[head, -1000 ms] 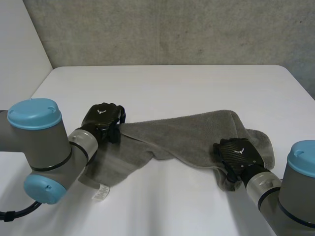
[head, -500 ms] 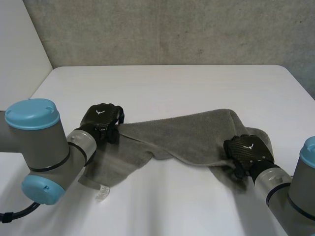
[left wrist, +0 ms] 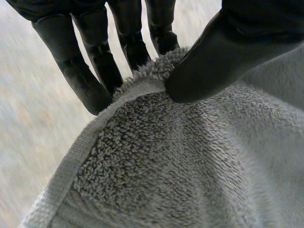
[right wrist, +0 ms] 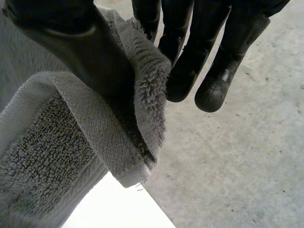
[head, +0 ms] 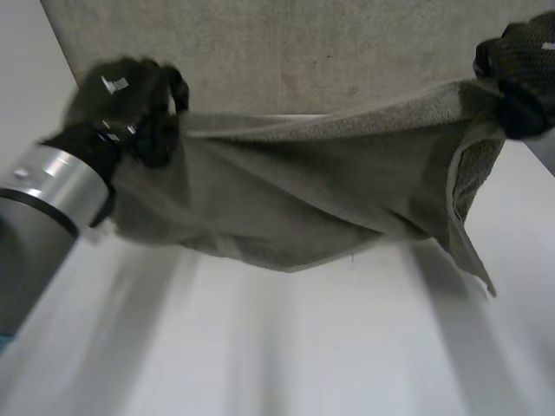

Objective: Fold the towel.

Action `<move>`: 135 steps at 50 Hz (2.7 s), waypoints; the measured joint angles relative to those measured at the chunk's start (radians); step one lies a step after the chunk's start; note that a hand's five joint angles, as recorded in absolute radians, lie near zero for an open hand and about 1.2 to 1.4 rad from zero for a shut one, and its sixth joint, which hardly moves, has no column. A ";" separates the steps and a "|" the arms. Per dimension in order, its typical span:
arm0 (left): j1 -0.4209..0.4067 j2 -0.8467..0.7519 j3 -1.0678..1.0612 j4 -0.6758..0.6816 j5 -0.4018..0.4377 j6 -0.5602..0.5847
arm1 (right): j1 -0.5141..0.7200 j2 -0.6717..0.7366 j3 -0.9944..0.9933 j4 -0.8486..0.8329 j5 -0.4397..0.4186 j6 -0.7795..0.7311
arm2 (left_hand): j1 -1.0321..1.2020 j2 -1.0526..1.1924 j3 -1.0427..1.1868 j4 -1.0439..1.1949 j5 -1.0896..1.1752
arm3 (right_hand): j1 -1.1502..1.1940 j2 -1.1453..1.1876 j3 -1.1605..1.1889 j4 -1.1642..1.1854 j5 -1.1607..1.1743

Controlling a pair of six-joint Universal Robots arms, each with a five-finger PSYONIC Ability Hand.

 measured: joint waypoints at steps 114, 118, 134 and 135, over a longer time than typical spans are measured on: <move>0.028 -0.420 -0.328 0.478 -0.021 0.394 | -0.052 0.495 0.237 -0.360 -0.098 0.129 | -0.316 -0.363 -0.415 -0.393 -0.366 | 0.021 0.033 0.011 0.004 0.019; 0.030 -0.421 -0.325 0.476 -0.035 0.395 | -0.056 0.494 0.240 -0.366 -0.097 0.131 | -0.306 -0.354 -0.407 -0.384 -0.358 | 0.021 0.033 0.011 0.004 0.019; 0.066 -0.059 -0.280 0.440 -0.069 0.472 | -0.070 0.178 0.077 -0.236 -0.101 0.138 | 0.015 0.027 -0.001 0.004 -0.010 | 0.021 0.034 0.011 0.004 0.019; 0.066 -0.036 -0.272 0.434 -0.068 0.473 | -0.073 0.163 0.055 -0.214 -0.103 0.138 | 0.015 0.027 -0.001 0.004 -0.010 | 0.021 0.034 0.011 0.004 0.019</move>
